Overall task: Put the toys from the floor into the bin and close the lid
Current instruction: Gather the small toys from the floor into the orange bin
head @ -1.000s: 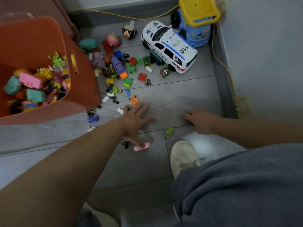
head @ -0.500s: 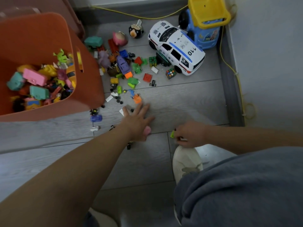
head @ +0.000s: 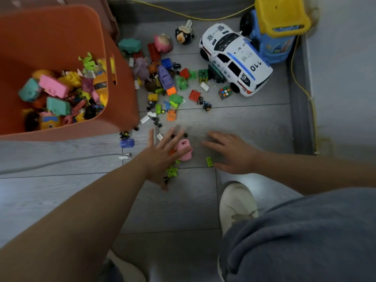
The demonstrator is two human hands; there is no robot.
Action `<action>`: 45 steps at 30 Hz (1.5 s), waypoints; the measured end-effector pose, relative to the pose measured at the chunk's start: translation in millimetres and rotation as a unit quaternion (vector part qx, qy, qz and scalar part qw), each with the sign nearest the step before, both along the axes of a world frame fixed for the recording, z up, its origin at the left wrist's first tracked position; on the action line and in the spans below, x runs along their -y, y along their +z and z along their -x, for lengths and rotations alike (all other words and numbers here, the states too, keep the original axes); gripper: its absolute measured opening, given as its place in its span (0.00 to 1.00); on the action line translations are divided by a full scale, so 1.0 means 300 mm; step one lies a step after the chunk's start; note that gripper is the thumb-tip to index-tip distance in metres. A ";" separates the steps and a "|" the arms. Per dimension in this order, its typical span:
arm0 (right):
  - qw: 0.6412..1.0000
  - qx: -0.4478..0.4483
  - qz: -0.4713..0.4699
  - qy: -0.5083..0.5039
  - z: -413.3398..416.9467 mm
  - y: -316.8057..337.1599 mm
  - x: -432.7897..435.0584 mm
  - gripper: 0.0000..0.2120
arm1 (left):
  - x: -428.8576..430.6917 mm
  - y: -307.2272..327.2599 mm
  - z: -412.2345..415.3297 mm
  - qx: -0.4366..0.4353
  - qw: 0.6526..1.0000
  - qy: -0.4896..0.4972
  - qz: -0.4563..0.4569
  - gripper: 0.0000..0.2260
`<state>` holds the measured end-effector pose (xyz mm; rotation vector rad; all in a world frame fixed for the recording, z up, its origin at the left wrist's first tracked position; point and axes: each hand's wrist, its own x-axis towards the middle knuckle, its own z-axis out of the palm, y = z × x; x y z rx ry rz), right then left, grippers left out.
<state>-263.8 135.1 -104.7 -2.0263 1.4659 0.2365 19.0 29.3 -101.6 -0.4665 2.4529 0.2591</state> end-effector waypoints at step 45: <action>0.985 -0.061 0.089 0.138 -0.067 -0.003 0.215 0.44 | -0.106 -0.126 0.090 -0.260 0.770 0.578 0.068 0.52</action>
